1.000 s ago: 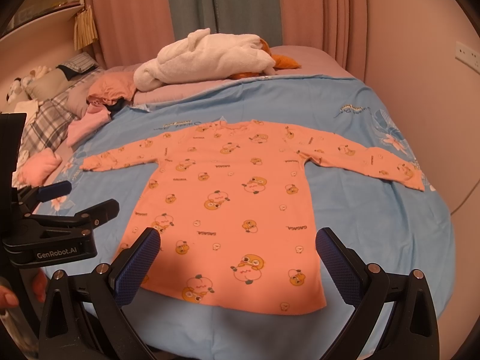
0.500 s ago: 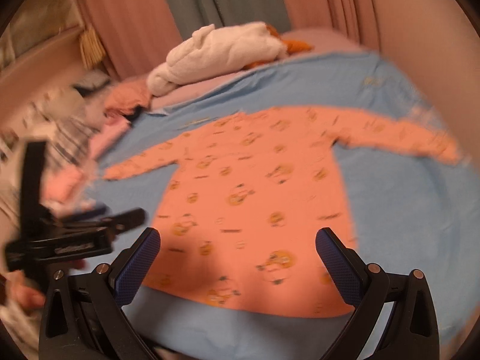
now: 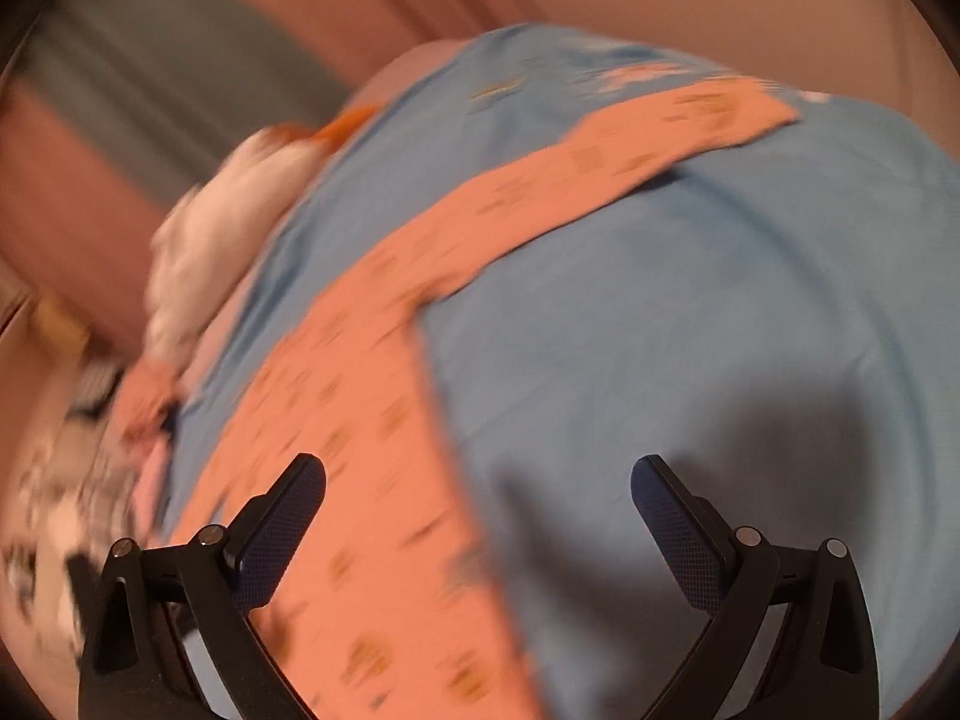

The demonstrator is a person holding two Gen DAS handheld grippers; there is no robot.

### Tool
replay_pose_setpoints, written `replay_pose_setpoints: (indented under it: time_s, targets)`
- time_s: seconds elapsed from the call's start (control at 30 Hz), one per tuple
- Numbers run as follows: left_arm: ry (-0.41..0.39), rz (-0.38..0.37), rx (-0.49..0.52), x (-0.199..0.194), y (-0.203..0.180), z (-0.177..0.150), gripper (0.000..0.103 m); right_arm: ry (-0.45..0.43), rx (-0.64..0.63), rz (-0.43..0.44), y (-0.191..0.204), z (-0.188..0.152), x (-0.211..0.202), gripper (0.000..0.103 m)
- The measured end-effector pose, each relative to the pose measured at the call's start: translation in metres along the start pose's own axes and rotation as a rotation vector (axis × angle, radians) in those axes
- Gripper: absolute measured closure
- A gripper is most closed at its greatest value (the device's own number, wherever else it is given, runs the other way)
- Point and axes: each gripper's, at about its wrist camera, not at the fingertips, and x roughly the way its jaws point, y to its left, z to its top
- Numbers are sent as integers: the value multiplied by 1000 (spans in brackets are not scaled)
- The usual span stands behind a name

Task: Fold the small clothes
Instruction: 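Move the right gripper to the sleeve cuff nearest it and grasp it, then fold the grasped sleeve across the shirt body with the right gripper, release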

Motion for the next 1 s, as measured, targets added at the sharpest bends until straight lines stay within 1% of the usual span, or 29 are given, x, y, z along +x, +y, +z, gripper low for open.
replay_pose_setpoints:
  time_s: [0.13, 0.2, 0.27, 0.33, 0.4, 0.47, 0.53, 0.6, 0.63, 0.67, 0.7, 0.73, 0.8, 0.87, 0.93, 1.0]
  targets:
    - [-38, 19, 13, 13, -11, 27, 1, -89, 95, -49, -36, 37, 1, 1]
    - [-42, 11, 10, 20, -15, 38, 1, -127, 137, -50, -52, 52, 3, 8]
    - [-47, 2, 12, 28, -21, 52, 1, -150, 196, -55, -67, 69, 9, 17]
    - [-61, -1, 25, 34, -29, 64, 1, -163, 259, -71, -84, 87, 17, 23]
    - [-75, -1, 41, 39, -36, 74, 1, -175, 301, -65, -94, 98, 23, 26]
    - [-85, -3, 47, 44, -41, 83, 1, -187, 350, -46, -104, 110, 32, 33]
    - [-86, -4, 41, 50, -44, 91, 1, -203, 393, -22, -112, 118, 37, 34]
    - [-84, -9, 33, 55, -44, 96, 1, -221, 421, -2, -117, 123, 40, 44]
    - [-83, -10, 28, 57, -44, 98, 1, -228, 433, 5, -121, 126, 41, 55]
    - [-81, -9, 27, 59, -44, 98, 1, -235, 433, 0, -123, 127, 41, 71]
    - [-78, -6, 26, 61, -43, 98, 1, -241, 432, -20, -124, 127, 41, 80]
    - [-73, -4, 26, 63, -42, 99, 1, -241, 428, -32, -126, 127, 40, 93]
    - [-65, 3, 24, 65, -38, 98, 2, -253, 411, -43, -123, 125, 36, 95]
    - [-69, 6, 15, 64, -32, 98, 2, -275, 328, -67, -104, 128, 27, 96]
    - [-79, 8, 0, 61, -24, 99, 2, -288, 198, -89, -73, 134, 21, 96]
    - [-89, 4, -19, 57, -15, 100, 2, -295, 24, -96, -24, 136, 11, 96]
